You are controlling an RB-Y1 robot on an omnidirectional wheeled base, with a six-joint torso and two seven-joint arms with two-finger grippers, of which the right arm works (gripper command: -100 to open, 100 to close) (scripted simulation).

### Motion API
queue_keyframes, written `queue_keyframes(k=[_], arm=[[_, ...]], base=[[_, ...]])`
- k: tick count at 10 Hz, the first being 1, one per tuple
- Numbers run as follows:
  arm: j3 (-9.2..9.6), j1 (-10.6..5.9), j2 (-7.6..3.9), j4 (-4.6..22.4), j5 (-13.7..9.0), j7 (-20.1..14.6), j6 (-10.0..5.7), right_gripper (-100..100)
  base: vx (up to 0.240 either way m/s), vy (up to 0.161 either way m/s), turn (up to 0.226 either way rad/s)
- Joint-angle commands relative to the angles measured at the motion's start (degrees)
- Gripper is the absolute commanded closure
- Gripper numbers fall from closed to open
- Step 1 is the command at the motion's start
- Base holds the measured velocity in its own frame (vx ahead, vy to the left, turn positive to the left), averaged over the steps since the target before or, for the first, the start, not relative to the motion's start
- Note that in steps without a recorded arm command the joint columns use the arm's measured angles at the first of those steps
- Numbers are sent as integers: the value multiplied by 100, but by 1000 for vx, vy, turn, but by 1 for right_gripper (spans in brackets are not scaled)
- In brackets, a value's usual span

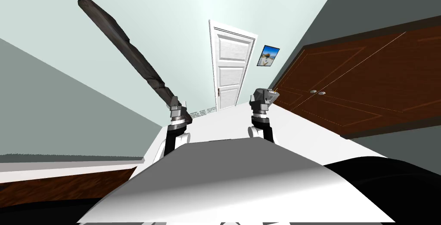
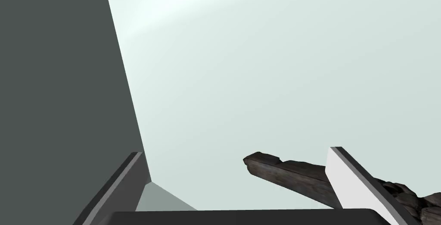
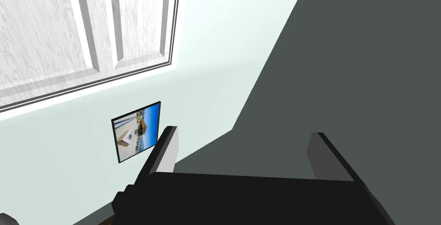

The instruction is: Pull the door open

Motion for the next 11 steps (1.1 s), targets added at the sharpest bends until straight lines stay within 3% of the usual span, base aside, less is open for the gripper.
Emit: queue_keyframes(k=[1,6,11], arm=[[49,-35,-87,188,-127,-159,-59,-100],[206,-145,-318,786,-530,-664,-249,-100],[331,-234,-476,1267,-854,-1070,-401,-100]], base=[[131,-55,139],[129,7,97],[101,-3,81]])
